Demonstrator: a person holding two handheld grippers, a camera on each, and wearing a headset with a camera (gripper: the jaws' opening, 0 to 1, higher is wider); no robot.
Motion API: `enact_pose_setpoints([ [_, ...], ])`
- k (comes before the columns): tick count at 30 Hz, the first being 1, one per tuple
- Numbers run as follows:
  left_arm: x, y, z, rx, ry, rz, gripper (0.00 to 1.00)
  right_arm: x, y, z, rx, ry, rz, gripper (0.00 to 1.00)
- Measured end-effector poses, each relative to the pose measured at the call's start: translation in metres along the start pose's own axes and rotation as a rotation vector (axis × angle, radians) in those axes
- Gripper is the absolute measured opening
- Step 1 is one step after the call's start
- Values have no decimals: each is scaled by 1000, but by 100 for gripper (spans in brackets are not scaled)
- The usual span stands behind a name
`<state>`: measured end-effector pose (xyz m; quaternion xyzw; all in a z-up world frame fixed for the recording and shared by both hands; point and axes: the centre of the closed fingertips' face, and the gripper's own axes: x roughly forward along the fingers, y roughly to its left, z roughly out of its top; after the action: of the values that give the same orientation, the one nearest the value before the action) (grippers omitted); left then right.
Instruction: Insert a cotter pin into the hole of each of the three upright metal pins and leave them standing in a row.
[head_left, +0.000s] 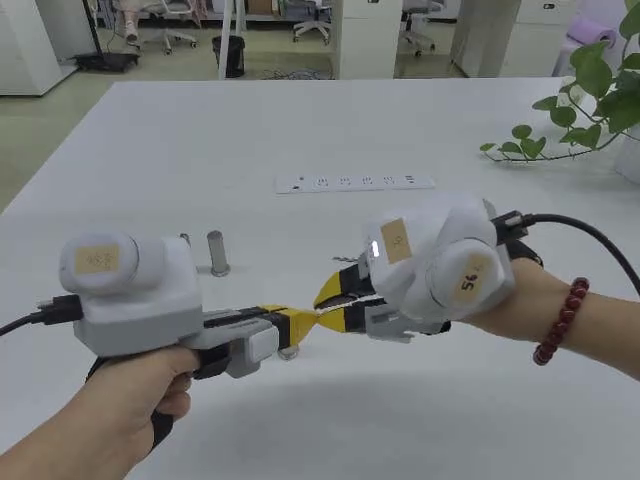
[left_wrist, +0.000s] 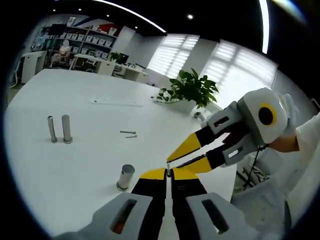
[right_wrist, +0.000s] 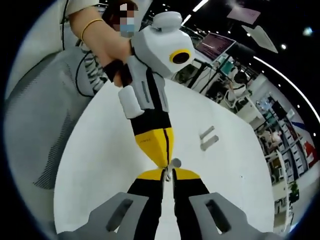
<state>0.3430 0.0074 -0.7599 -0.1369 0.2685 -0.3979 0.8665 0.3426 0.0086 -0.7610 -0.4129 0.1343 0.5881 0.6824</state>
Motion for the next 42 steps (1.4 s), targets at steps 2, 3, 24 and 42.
enact_pose_setpoints([
  [2,-1,1,-2,19,6,6,0,-2,-2,-6,31,11,-2,8],
  [3,-1,2,-3,41,13,11,0,-2,-2,-7,45,8,0,9],
  [24,-6,-6,-18,421,120,-58,0,-12,20,-15,327,-103,191,16],
  [42,-11,-32,-31,483,128,-230,0,-20,45,-9,384,-166,329,16],
])
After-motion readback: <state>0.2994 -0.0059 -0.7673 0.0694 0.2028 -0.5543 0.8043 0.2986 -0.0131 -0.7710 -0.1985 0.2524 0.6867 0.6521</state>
